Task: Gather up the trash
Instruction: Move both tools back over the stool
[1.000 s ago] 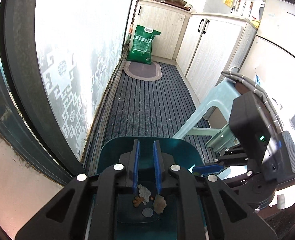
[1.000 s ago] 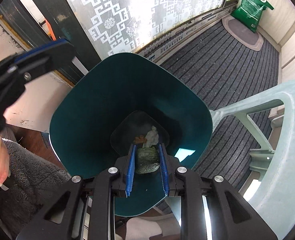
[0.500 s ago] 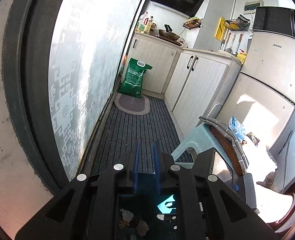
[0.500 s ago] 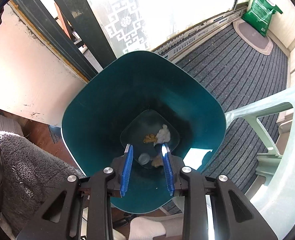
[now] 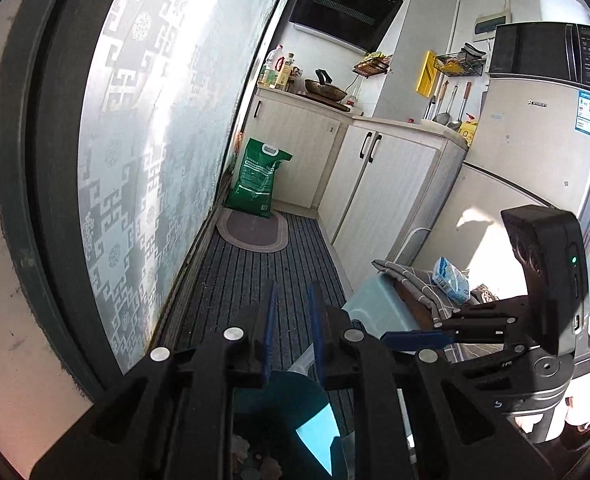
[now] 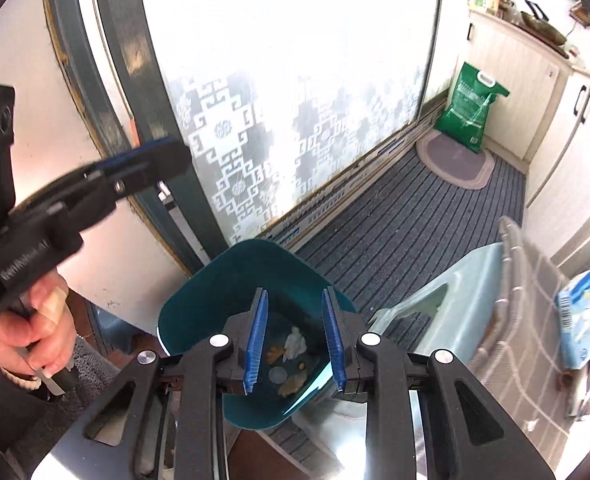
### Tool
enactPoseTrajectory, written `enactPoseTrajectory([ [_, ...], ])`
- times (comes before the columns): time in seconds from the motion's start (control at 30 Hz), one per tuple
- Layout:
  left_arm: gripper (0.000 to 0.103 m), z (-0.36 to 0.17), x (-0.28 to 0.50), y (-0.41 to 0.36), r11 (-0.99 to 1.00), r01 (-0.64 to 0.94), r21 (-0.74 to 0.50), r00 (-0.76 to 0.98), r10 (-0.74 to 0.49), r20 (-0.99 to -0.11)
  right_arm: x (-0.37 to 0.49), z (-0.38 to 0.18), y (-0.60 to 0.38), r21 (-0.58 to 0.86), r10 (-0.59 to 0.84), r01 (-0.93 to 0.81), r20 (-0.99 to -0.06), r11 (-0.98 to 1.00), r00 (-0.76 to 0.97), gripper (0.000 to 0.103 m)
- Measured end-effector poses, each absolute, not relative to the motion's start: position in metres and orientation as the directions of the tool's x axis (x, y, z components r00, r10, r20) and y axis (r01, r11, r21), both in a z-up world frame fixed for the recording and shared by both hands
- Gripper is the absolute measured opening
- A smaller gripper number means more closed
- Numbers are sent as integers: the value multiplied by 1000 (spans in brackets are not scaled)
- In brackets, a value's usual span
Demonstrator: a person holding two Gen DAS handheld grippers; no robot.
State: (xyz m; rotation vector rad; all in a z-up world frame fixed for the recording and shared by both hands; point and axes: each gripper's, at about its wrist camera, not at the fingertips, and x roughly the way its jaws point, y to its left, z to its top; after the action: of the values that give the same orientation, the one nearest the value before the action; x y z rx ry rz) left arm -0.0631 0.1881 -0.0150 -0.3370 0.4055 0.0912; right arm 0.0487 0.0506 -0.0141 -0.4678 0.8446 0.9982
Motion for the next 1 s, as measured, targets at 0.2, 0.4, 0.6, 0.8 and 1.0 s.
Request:
enactPoseTrajectory([
  [0.2, 20, -15, -46, 164, 954, -111, -280, 909, -17, -416, 67, 12, 12, -12, 550, -839, -749, 545, 368, 25],
  [0.4, 23, -16, -28, 133, 963, -67, -260, 901, -54, -431, 84, 14, -27, -38, 520, -799, -741, 601, 426, 25],
  [0.6, 29, -18, -8, 100, 969, -19, -246, 888, -97, -449, 103, 19, -77, -74, 474, -723, -709, 687, 523, 33],
  [0.8, 34, -22, 15, 65, 973, 27, -229, 870, -136, -474, 123, 14, -126, -104, 406, -636, -689, 765, 601, 59],
  [1.0, 42, -28, 36, 37, 969, 62, -237, 850, -176, -496, 138, 4, -165, -137, 338, -578, -694, 804, 635, 82],
])
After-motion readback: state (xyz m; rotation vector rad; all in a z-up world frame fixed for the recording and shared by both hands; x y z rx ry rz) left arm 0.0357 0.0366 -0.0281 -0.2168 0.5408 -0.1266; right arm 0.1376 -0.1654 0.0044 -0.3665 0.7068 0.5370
